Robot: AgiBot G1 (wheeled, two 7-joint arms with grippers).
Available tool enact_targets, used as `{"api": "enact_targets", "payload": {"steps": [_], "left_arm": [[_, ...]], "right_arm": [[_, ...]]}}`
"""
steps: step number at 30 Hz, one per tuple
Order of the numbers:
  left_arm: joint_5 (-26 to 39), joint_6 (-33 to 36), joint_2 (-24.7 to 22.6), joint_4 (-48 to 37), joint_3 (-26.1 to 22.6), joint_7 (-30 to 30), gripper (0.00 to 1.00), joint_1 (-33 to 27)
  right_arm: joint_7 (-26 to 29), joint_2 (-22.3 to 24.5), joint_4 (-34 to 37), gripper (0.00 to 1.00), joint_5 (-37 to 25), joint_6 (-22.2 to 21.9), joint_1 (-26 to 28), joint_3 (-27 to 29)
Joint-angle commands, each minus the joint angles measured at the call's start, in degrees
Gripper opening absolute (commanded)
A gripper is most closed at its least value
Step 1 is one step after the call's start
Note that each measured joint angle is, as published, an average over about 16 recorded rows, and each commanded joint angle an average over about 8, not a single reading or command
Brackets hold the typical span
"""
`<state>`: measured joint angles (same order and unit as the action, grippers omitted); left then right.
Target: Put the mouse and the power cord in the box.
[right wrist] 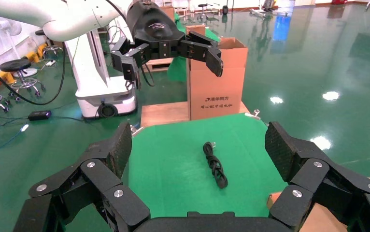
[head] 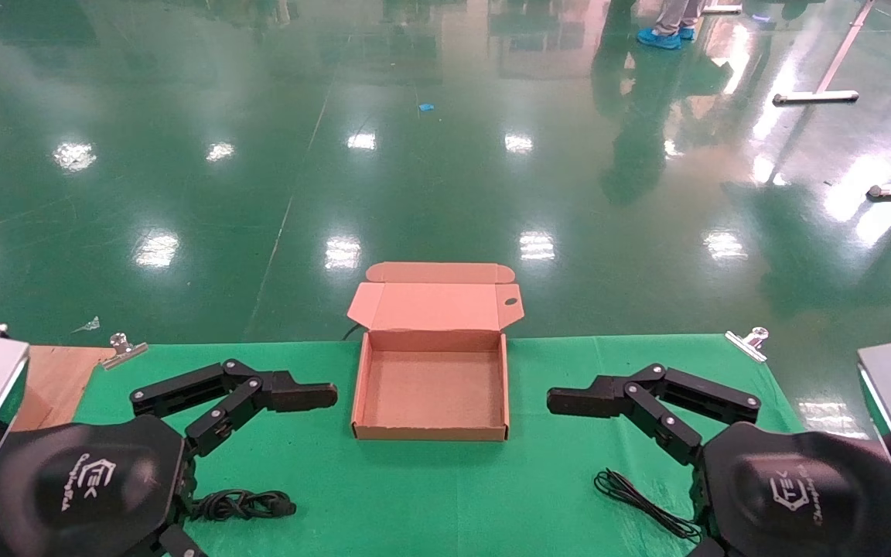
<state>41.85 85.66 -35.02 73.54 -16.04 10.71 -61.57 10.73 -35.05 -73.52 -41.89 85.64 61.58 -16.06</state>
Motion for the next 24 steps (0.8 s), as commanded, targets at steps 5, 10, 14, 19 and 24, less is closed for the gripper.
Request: {"api": "enact_targets", "payload": {"steps": [5,10,14,19,24], "left_arm": [[0.0,0.0,0.0,0.0,0.0,0.0,1.0,0.0],[0.0,0.0,0.0,0.0,0.0,0.0,1.0,0.0],[0.0,0.0,0.0,0.0,0.0,0.0,1.0,0.0],[0.0,0.0,0.0,0.0,0.0,0.0,1.0,0.0],[0.8,-0.1,-0.6,-0.1,-0.4,-0.5,1.0,-0.1]], "right_arm": [[0.0,0.0,0.0,1.0,0.0,0.0,0.0,0.0],[0.0,0.0,0.0,1.0,0.0,0.0,0.0,0.0],[0.0,0.0,0.0,1.0,0.0,0.0,0.0,0.0],[0.0,0.0,0.0,1.0,0.0,0.0,0.0,0.0],[-0.7,-0.1,0.3,1.0,-1.4,0.0,0.4,-0.4]]}}
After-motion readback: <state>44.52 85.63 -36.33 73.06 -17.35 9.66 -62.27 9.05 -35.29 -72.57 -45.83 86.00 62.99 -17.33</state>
